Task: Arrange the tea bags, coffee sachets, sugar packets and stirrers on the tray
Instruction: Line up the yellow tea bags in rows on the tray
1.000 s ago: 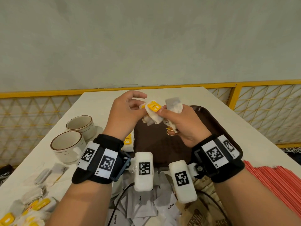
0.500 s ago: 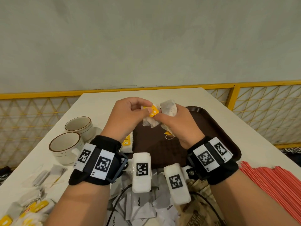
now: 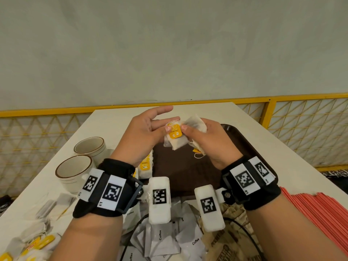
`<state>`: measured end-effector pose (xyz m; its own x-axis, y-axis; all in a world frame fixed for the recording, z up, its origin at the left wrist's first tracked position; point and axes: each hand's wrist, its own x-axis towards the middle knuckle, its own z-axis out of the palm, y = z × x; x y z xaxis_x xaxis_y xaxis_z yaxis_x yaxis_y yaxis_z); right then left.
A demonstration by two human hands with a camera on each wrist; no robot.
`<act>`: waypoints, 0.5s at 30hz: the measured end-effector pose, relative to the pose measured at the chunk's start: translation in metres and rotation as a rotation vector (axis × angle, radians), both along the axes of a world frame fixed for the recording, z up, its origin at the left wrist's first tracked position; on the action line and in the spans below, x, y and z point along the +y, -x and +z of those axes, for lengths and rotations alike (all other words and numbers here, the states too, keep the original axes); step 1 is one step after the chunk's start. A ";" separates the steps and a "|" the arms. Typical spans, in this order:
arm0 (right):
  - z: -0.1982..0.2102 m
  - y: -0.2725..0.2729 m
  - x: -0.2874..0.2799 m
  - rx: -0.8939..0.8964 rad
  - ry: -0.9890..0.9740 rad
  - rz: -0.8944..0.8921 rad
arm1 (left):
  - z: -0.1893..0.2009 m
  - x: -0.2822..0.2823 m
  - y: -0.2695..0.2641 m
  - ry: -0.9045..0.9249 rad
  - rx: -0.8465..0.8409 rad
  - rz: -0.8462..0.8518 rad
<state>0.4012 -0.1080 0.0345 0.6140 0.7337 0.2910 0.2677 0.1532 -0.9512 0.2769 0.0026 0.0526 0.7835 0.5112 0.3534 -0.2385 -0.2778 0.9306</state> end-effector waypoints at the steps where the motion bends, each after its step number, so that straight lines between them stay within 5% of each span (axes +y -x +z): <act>1: 0.001 0.000 0.000 0.000 0.005 0.004 | 0.000 0.000 -0.001 0.002 0.007 -0.007; 15: 0.006 0.002 -0.003 0.099 -0.054 0.037 | -0.004 -0.007 -0.006 -0.114 -0.048 0.060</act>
